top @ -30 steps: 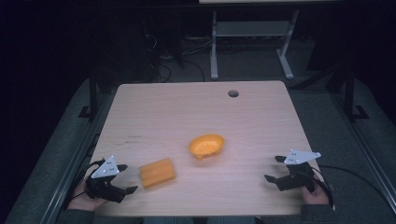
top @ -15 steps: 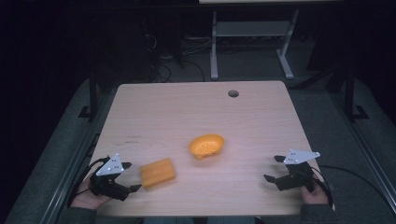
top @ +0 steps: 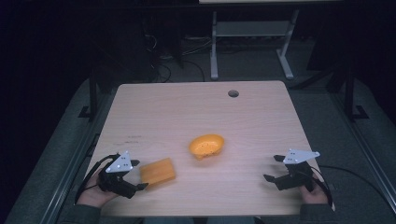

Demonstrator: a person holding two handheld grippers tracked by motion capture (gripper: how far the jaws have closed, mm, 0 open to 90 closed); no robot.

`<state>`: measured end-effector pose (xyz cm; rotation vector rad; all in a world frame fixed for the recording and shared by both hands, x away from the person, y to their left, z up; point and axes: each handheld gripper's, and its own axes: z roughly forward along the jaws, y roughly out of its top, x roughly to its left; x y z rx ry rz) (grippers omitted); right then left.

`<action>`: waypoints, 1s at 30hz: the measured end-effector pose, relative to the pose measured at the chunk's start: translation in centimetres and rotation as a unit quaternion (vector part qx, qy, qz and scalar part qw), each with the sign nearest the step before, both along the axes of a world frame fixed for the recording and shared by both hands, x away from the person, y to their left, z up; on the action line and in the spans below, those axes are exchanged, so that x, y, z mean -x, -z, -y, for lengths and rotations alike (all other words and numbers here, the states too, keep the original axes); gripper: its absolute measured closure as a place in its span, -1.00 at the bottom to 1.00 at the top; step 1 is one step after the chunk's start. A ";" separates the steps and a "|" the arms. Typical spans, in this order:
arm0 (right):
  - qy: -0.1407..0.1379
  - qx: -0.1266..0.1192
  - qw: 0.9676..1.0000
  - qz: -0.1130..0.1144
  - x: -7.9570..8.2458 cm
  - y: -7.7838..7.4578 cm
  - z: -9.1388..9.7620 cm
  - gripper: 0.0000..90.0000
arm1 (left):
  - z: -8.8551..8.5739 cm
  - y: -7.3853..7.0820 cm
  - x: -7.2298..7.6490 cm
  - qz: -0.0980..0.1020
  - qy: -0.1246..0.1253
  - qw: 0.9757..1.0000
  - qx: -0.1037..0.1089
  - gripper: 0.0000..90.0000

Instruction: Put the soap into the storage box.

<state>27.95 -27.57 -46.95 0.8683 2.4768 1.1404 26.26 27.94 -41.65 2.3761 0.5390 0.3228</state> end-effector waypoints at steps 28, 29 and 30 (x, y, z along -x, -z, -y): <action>-0.002 0.002 1.000 -0.001 -0.1 0.0 -0.2 -0.70 | 2.5 1.0 -2.0 -0.017 0.020 0.999 -0.032 -0.68; -0.002 0.002 1.000 -0.001 -0.1 0.0 -0.3 -0.70 | 2.7 1.2 -2.2 -0.019 0.024 0.999 -0.038 -0.68; -0.002 0.002 1.000 -0.001 -0.1 0.0 -0.3 -0.70 | 2.8 1.3 -2.2 -0.019 0.024 0.999 -0.040 -0.68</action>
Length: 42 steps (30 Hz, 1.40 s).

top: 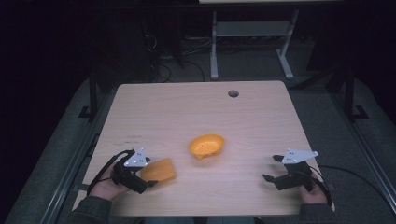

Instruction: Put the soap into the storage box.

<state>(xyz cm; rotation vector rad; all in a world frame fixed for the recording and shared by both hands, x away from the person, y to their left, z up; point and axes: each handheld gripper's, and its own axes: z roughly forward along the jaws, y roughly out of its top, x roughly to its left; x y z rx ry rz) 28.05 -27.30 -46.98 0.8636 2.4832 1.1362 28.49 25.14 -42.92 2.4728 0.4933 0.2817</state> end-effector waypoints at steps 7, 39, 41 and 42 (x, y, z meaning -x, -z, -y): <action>-0.001 0.001 1.000 -0.003 0.0 0.0 -0.1 -0.70 | 0.4 0.3 -0.3 -0.005 0.001 1.000 -0.005 -0.68; -0.005 0.002 1.000 -0.003 -0.1 0.0 -0.2 -0.70 | 1.7 1.7 -1.5 -0.028 0.006 0.999 -0.033 -0.68; -0.004 0.003 1.000 -0.005 -0.1 0.0 -0.2 -0.70 | 1.7 1.7 -1.5 -0.029 0.005 0.999 -0.033 -0.68; -0.004 0.003 1.000 -0.005 -0.1 0.0 -0.2 -0.70 | 1.7 1.7 -1.5 -0.029 0.005 0.999 -0.033 -0.68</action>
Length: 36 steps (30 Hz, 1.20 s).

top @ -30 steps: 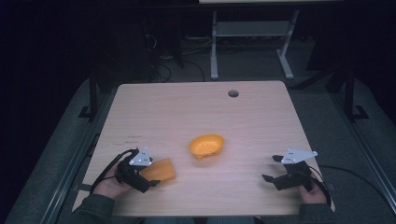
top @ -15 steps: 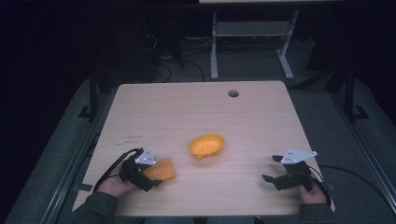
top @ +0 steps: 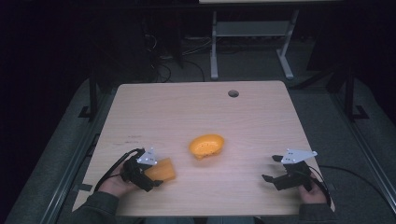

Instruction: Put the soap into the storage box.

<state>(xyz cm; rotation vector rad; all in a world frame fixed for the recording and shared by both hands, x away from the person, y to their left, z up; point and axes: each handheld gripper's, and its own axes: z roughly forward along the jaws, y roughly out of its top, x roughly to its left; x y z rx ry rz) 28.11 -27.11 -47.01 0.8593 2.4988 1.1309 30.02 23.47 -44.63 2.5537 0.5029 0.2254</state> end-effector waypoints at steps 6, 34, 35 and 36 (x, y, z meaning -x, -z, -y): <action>-0.001 0.001 1.000 0.001 0.0 0.0 0.0 -0.70 | 0.0 0.1 -0.3 -0.004 0.001 1.000 0.004 -0.68; -0.002 0.001 1.000 0.003 0.0 0.0 0.0 -0.70 | 0.4 0.4 -0.4 -0.017 0.007 1.000 -0.008 -0.56; -0.003 0.000 1.000 0.002 0.0 0.0 0.0 -0.70 | 0.4 0.3 -0.4 -0.015 0.007 1.000 -0.010 -0.55; -0.003 0.001 1.000 0.003 0.0 0.0 0.0 -0.70 | 0.4 0.3 -0.4 -0.016 0.007 1.000 -0.010 -0.55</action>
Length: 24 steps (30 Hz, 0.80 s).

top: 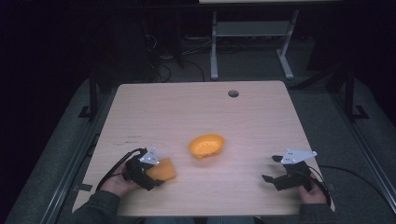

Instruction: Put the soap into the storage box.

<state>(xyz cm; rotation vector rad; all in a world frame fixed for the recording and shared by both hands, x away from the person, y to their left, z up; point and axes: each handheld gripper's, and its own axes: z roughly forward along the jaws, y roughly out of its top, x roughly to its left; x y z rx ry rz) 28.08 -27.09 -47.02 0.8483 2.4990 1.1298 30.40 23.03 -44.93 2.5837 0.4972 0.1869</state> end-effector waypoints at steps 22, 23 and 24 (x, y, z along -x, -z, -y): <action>0.007 -0.007 1.000 0.001 0.3 -0.1 0.4 -0.70 | 0.7 -2.3 0.3 0.016 0.008 1.000 0.020 -0.54; 0.007 -0.008 1.000 0.001 0.3 -0.1 0.3 -0.70 | 0.8 -2.4 0.1 0.016 0.012 1.000 0.021 -0.54; 0.007 -0.008 1.000 0.001 0.3 -0.1 0.3 -0.70 | 0.8 -2.4 0.1 0.016 0.012 1.000 0.021 -0.54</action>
